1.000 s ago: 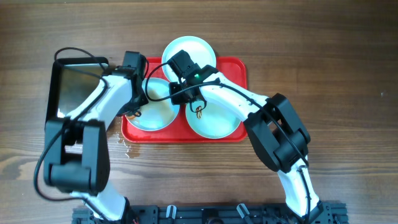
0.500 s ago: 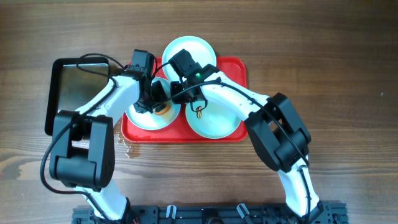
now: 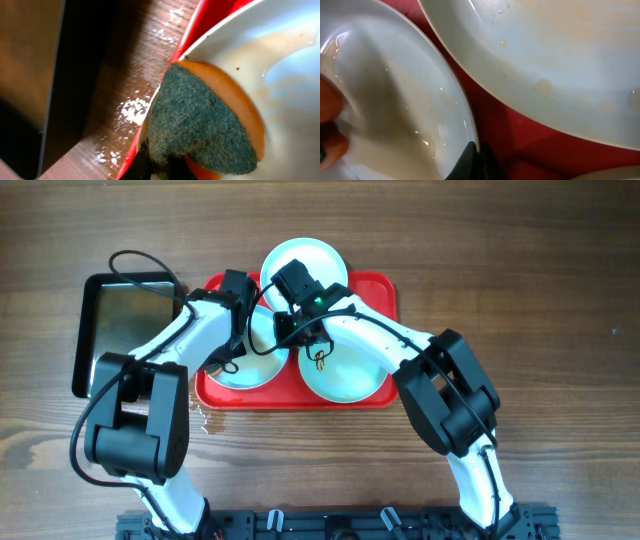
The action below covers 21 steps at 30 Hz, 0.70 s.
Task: Clean dirty plates on tray and stack at the side
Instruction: 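Hold the plate with the right gripper and scrub it with the sponge, then move the left gripper with the sponge back over the black tray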
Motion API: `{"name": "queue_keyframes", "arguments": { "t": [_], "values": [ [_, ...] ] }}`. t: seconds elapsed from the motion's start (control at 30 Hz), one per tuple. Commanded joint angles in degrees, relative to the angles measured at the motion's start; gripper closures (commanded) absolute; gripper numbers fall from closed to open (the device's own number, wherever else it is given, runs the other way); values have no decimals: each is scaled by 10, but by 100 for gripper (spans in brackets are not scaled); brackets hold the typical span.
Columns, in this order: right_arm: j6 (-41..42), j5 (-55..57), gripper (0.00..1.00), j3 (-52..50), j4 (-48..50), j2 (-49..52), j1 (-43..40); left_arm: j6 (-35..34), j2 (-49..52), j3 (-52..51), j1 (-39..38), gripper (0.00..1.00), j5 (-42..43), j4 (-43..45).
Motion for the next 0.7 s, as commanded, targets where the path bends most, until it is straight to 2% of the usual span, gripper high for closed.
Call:
{"name": "queue_keyframes", "arguments": {
  "t": [0.0, 0.13, 0.23, 0.43, 0.57, 0.67],
  "values": [
    [6, 16, 96, -4, -4, 11, -6, -18, -7, 18, 9, 96, -88, -16],
    [8, 15, 96, -4, 2, 11, -6, -17, -80, 31, 10, 96, -33, -13],
    [7, 15, 95, -4, 1, 11, -6, -10, -161, 31, 10, 96, 64, 12],
    [6, 15, 96, -4, -2, 11, -6, -10, -207, 31, 33, 96, 182, 28],
    [6, 14, 96, -4, -3, 11, -6, 20, -236, 31, 94, 96, 190, 32],
    [4, 2, 96, -4, -2, 10, -6, 19, -242, 31, 176, 96, 190, 32]
  ]
}}
